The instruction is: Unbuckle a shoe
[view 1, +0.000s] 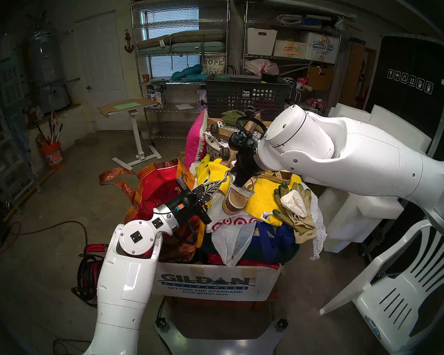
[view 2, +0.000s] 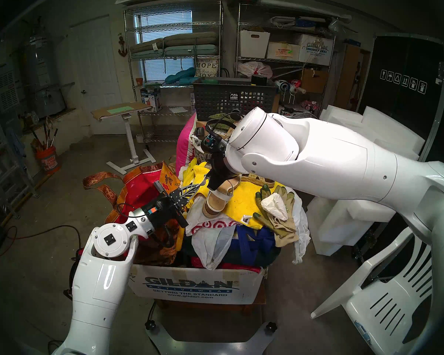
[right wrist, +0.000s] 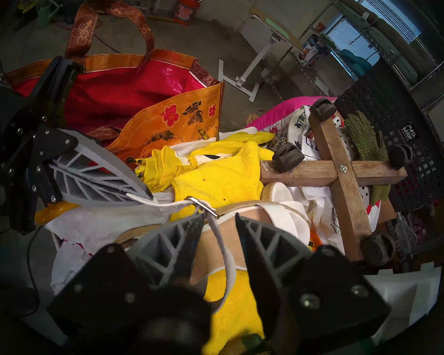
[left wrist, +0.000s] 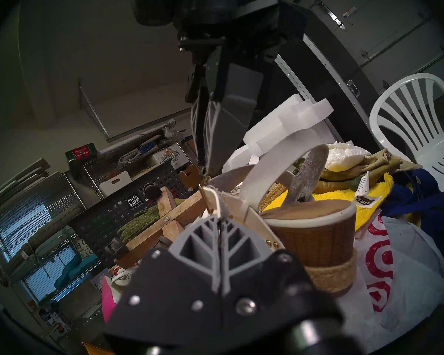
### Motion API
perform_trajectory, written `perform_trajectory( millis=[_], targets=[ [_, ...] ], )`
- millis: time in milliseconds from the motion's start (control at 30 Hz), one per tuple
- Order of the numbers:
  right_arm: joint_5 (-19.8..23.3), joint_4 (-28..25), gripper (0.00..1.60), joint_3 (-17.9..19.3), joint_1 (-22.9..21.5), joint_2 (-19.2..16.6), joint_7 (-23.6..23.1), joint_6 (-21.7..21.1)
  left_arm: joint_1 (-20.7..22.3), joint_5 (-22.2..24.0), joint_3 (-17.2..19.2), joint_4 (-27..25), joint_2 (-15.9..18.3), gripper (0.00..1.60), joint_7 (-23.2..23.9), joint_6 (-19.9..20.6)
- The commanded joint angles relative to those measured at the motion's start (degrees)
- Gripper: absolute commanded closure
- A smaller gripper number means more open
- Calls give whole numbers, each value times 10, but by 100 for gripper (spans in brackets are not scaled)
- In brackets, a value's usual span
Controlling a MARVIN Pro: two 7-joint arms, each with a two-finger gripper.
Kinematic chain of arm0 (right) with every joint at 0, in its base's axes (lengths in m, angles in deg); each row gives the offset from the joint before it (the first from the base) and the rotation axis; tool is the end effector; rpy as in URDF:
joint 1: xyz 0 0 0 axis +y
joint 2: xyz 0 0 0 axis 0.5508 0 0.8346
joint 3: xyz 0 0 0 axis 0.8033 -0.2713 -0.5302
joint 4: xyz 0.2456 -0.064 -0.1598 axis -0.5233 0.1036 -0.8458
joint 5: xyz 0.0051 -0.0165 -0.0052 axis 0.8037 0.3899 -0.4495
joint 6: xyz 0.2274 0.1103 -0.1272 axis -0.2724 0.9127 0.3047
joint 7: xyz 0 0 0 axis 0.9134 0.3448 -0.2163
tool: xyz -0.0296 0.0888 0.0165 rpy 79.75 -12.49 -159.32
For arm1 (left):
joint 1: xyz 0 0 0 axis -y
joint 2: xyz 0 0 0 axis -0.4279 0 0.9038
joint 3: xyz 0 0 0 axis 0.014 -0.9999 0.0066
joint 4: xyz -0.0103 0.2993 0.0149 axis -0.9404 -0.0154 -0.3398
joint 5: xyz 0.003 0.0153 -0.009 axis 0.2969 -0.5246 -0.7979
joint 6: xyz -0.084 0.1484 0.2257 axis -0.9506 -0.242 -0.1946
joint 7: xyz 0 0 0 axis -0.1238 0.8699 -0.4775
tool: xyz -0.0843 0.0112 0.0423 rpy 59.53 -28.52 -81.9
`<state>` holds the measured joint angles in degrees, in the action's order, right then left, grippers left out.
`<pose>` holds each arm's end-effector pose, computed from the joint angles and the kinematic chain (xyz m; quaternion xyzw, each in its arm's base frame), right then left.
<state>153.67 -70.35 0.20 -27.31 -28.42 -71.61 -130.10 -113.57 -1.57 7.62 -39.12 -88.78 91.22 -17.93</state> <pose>0.4275 0.0849 -0.0680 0.7549 0.5040 0.4168 0.0495 0.3714 -0.0484 -0.2553 0.4758 -0.4434 0.7564 0.0699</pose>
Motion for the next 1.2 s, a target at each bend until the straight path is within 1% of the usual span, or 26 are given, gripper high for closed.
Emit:
perform_trajectory(
  millis=[0, 67, 167, 233, 333, 467, 567, 633, 733, 800, 833, 933, 1033, 1067, 1100, 1133, 1167],
  targets=[
    [-3, -2, 67, 3, -8, -1, -7, 3, -2, 6, 0, -18, -1, 160, 2, 1],
    [-5, 0, 61, 2, -8, 1, -11, 5, -2, 5, 1, -19, -1, 160, 2, 2],
    [-6, 0, 63, 2, -7, 2, -12, 5, -2, 6, 1, -20, -1, 160, 3, 3],
    [-9, 4, 60, 1, -6, 5, -15, 6, -2, 4, 1, -16, -1, 160, 1, 0],
    [-11, 7, 65, 0, -6, 6, -18, 7, -2, 5, 1, -16, -1, 160, 2, 0],
    [-17, 10, 57, 0, -5, 8, -19, 12, -3, 5, 2, -17, 0, 160, 3, -1],
    [-21, 13, 56, 0, -5, 10, -21, 13, -4, 6, 2, -17, 0, 160, 3, -1],
    [-23, 16, 57, -1, -7, 12, -24, 11, -5, 6, 2, -17, 0, 160, 3, -2],
    [-25, 19, 65, -3, -8, 15, -29, 9, -6, 6, 2, -17, 0, 160, 3, -3],
    [-25, 20, 66, -4, -7, 16, -32, 9, -6, 7, 3, -18, 1, 160, 4, -3],
    [-26, 21, 63, -5, -7, 17, -34, 8, -7, 8, 4, -19, 1, 160, 4, -3],
    [-30, 24, 61, -8, -11, 19, -42, 3, -7, 9, 4, -19, 2, 160, 6, -4],
    [-31, 24, 61, -8, -12, 21, -41, 1, -8, 10, 4, -21, 2, 160, 7, -3],
    [-34, 25, 64, -10, -16, 22, -47, 1, -8, 10, 5, -22, 2, 160, 7, -3],
    [-33, 24, 63, -10, -19, 21, -50, 1, -8, 10, 5, -22, 1, 160, 8, -3],
    [-33, 22, 68, -8, -26, 20, -56, 1, -9, 9, 4, -20, 1, 160, 8, -6],
    [-33, 22, 68, -8, -26, 20, -56, 1, -9, 9, 4, -20, 1, 160, 8, -6]
  ],
)
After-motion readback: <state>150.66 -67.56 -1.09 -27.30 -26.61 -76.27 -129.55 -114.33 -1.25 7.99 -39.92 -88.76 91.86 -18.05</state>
